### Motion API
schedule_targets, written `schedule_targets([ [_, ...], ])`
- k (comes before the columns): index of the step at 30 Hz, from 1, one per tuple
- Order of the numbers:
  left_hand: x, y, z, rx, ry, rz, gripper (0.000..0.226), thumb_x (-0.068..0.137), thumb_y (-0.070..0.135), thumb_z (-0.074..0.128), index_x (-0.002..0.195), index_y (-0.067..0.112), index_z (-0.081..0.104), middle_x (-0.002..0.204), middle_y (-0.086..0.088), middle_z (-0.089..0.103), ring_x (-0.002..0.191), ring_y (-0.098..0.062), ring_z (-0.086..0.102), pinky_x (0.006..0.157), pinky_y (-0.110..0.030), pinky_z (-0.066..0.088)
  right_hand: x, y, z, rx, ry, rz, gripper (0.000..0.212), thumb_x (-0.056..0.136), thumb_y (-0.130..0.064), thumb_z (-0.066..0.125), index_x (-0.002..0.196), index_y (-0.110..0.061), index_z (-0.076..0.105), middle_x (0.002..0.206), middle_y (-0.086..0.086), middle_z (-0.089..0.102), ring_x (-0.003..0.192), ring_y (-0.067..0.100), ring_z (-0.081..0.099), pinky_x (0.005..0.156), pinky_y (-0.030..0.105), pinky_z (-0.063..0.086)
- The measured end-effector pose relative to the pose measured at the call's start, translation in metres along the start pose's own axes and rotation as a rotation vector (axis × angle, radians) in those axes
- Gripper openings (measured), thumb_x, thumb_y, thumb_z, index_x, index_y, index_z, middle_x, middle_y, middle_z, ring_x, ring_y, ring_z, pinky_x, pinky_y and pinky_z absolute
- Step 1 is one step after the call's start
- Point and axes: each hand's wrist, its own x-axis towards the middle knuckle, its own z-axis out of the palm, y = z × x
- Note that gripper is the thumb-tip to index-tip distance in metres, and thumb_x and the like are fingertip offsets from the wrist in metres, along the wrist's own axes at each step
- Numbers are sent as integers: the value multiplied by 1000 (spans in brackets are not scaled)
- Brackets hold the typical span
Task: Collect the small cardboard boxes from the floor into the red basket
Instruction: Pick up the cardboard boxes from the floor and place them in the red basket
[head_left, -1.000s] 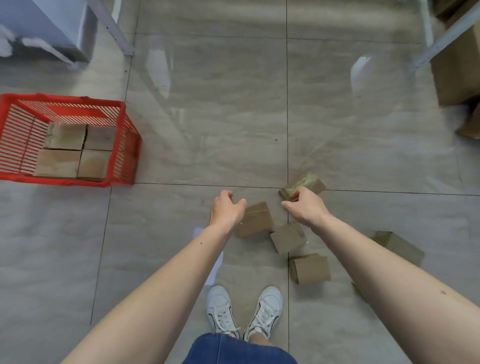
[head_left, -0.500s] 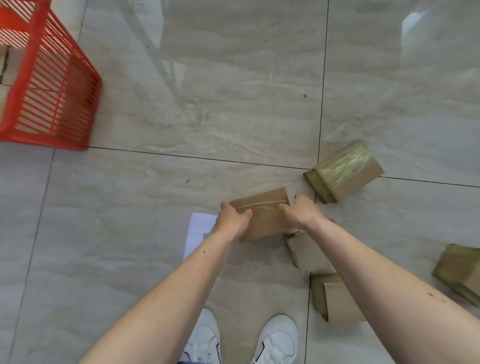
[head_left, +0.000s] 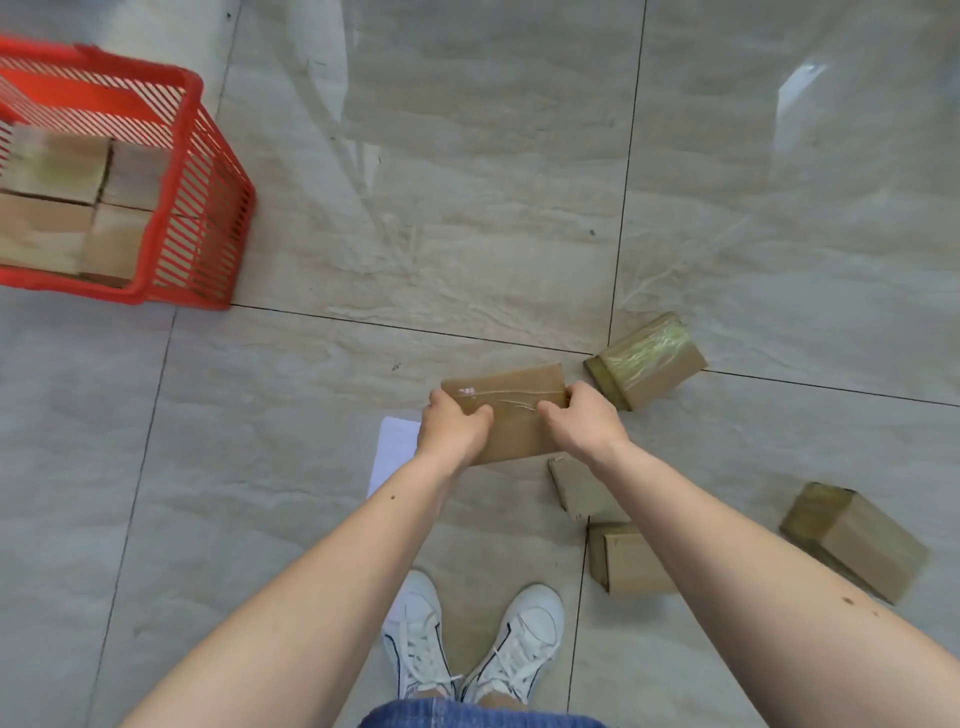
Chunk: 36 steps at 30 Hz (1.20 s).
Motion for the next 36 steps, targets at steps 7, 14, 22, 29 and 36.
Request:
schedule_targets([
  [7, -129, 81, -93, -65, 89, 79, 61, 81, 38, 58, 133, 11, 40, 134, -10, 52, 121, -32, 54, 101, -45, 47, -132, -87, -98, -22, 114, -148, 37, 93, -33, 54, 120, -8, 56, 122, 14, 65, 118, 35, 57, 89, 36, 43],
  [14, -250, 147, -184, -49, 249, 204, 52, 85, 32, 60, 129, 8, 42, 133, -14, 46, 121, -36, 52, 101, -47, 46, -252, -170, -171, 73, 186, -286, 46, 89, -39, 58, 126, -13, 49, 129, 8, 55, 116, 31, 58, 96, 40, 47],
  [22, -354, 162, -277, -90, 392, 266, 59, 86, 29, 65, 134, 8, 39, 136, -17, 44, 129, -38, 44, 108, -43, 40, -362, -245, -197, 135, 196, -465, 48, 90, -34, 61, 128, -11, 44, 130, 8, 44, 99, 21, 49, 87, 32, 42],
  [29, -392, 138, -371, -173, 492, 294, 59, 84, 25, 70, 133, 9, 42, 135, -16, 47, 123, -35, 52, 104, -42, 44, -428, -319, -166, 115, 171, -562, 46, 86, -32, 64, 122, -13, 45, 122, 5, 43, 97, 22, 51, 93, 44, 51],
  [36, -386, 90, -481, -108, 542, 302, 60, 82, 23, 70, 134, 10, 43, 135, -16, 51, 125, -36, 52, 104, -42, 44, -472, -397, -93, 114, 141, -574, 42, 79, -35, 68, 108, -19, 42, 112, 2, 41, 101, 29, 59, 88, 52, 55],
])
